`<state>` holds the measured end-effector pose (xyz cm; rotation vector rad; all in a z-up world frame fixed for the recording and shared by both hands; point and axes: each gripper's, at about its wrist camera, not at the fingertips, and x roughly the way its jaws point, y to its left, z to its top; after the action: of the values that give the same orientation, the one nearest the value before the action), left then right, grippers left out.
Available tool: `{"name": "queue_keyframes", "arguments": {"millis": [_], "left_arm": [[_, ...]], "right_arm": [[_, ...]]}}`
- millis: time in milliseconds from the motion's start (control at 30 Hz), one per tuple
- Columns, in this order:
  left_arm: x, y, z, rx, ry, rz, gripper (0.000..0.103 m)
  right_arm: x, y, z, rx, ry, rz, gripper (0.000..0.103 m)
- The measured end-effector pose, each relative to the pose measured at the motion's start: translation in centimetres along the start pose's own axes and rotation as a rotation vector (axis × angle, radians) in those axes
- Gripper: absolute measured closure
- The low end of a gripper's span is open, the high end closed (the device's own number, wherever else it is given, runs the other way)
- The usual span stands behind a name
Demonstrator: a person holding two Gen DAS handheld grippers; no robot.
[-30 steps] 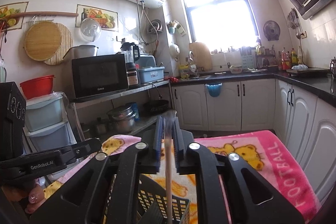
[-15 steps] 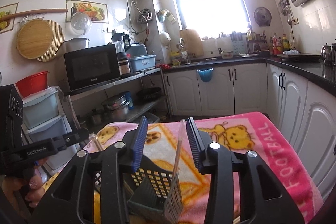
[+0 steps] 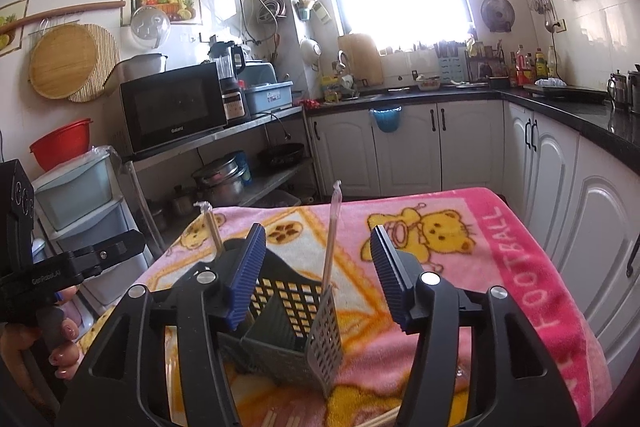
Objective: Organize utensils
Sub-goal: 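Withdraw the right tool from the caddy back toward the chopsticks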
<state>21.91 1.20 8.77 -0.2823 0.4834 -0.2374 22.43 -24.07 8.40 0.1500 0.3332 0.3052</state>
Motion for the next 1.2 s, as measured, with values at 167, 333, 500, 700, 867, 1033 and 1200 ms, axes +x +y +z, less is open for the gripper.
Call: {"name": "queue_keyframes", "arguments": {"millis": [167, 333, 500, 700, 867, 1033, 1200], "left_arm": [[-0.8, 0.1, -0.7, -0.002, -0.007, 0.018, 0.012], [-1.7, -0.2, -1.3, 0.013, -0.014, 0.037, 0.011], [-2.5, -0.4, -1.9, 0.023, -0.011, 0.049, 0.011], [-3.3, 0.0, -2.9, 0.016, 0.000, 0.057, 0.011], [-4.4, 0.9, -4.2, -0.007, 0.011, 0.072, 0.011], [-5.4, 1.7, -5.9, -0.013, 0.030, 0.095, 0.011], [-6.1, 2.6, -7.4, -0.028, 0.056, 0.117, 0.011]], "right_arm": [[-0.6, 0.2, -0.6, -0.016, 0.017, -0.002, 0.047], [-1.1, 0.4, -1.4, -0.024, 0.036, 0.003, 0.044], [-1.6, 0.7, -2.3, -0.033, 0.066, 0.011, 0.044], [-2.0, 1.3, -3.3, -0.045, 0.104, 0.021, 0.044], [-2.1, 1.7, -4.3, -0.054, 0.138, 0.031, 0.044], [-2.2, 2.4, -5.3, -0.065, 0.172, 0.046, 0.044], [-2.2, 2.9, -6.0, -0.069, 0.193, 0.060, 0.044]]}}
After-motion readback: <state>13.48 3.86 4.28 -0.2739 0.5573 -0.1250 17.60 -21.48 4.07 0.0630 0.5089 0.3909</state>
